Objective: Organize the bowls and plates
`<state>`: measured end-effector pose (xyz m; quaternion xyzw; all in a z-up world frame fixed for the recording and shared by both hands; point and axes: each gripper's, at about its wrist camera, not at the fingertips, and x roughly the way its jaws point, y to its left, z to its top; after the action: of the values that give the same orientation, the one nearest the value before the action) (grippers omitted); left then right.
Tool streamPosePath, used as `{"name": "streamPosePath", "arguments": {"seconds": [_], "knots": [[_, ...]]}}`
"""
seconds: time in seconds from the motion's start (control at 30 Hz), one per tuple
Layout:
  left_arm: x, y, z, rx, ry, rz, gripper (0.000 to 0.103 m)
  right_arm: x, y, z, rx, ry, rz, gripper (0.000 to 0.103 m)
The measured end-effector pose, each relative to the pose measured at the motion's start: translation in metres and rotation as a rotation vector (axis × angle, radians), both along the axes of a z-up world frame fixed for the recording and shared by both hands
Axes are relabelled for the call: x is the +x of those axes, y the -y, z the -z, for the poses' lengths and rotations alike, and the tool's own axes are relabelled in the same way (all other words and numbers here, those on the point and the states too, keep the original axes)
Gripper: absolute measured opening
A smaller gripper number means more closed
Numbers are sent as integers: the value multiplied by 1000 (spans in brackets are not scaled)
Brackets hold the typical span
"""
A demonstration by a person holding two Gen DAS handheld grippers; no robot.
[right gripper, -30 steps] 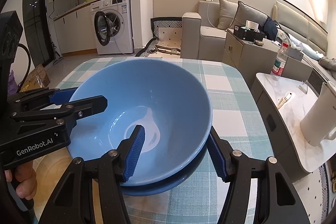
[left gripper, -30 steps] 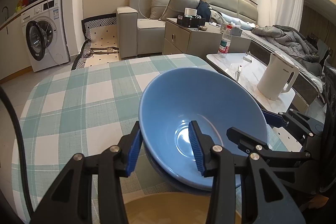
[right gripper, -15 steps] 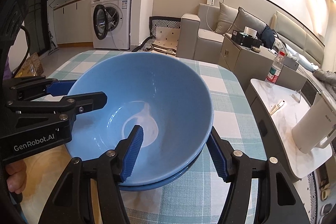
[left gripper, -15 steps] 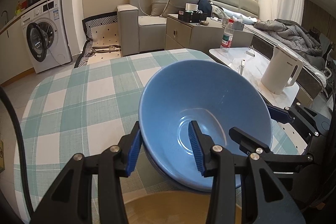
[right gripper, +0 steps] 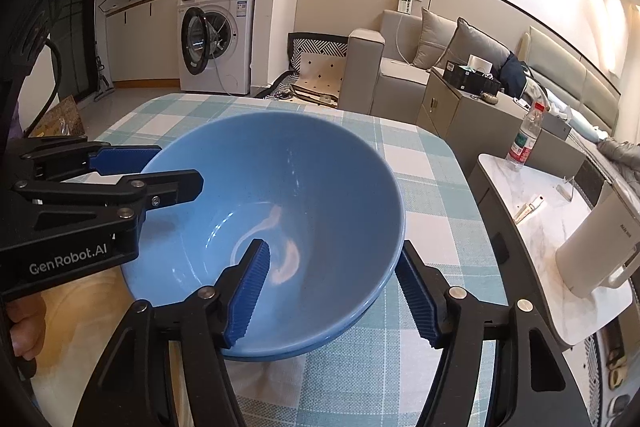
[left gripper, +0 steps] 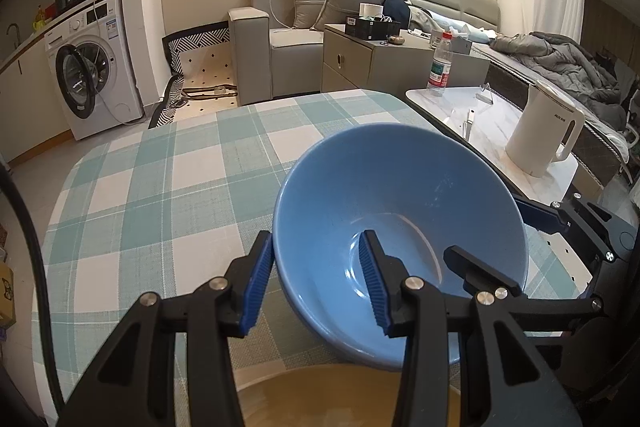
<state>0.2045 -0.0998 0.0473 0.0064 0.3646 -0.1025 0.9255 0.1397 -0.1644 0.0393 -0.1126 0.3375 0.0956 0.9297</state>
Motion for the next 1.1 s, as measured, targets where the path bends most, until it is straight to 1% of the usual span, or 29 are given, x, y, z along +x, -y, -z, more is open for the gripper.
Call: {"name": "streamPosePath", "arguments": {"seconds": [0.1, 0.2, 0.27, 0.33, 0.37, 0.4, 0.5, 0.57, 0.6, 0.63, 0.7, 0.77, 0.83, 0.97, 1.1], "knots": [[0, 0, 0, 0, -3, 3, 45, 1, 3, 0, 18, -7, -9, 68], [1, -2, 1, -8, -10, 4, 45, 1, 6, -1, 50, -14, -22, 73], [2, -3, 1, -22, -19, 9, 49, 0, 5, -2, 48, -8, -34, 80], [2, -4, 0, -44, -28, 15, 57, -2, 5, -3, 45, -3, -41, 82], [1, -4, -1, -48, -28, 14, 59, -3, 6, -4, 47, -3, -42, 86], [1, -4, -2, -45, -27, 11, 64, -3, 7, -6, 52, -2, -44, 88], [1, -4, -4, -37, -26, 5, 67, -5, 14, -12, 73, 5, -38, 94], [0, -5, -7, -38, -25, 2, 72, -6, 20, -17, 102, 1, -34, 100], [-2, -6, -8, -37, -21, -3, 81, -6, 24, -19, 111, -3, -35, 100], [-3, -8, -9, -36, -15, -7, 84, -7, 27, -20, 114, -3, -35, 100], [-5, -11, -12, -40, -7, -13, 85, -8, 34, -22, 123, 3, -21, 101], [-5, -15, -13, -50, -11, -22, 89, -6, 41, -24, 153, -5, -6, 101], [-4, -20, -13, -62, -14, -42, 98, -5, 47, -25, 187, -13, -12, 101], [-2, -24, -11, -82, -26, -50, 99, -3, 57, -26, 231, -22, -4, 101], [1, -22, -8, -79, -36, -50, 99, 2, 65, -23, 270, -42, 17, 101]]}}
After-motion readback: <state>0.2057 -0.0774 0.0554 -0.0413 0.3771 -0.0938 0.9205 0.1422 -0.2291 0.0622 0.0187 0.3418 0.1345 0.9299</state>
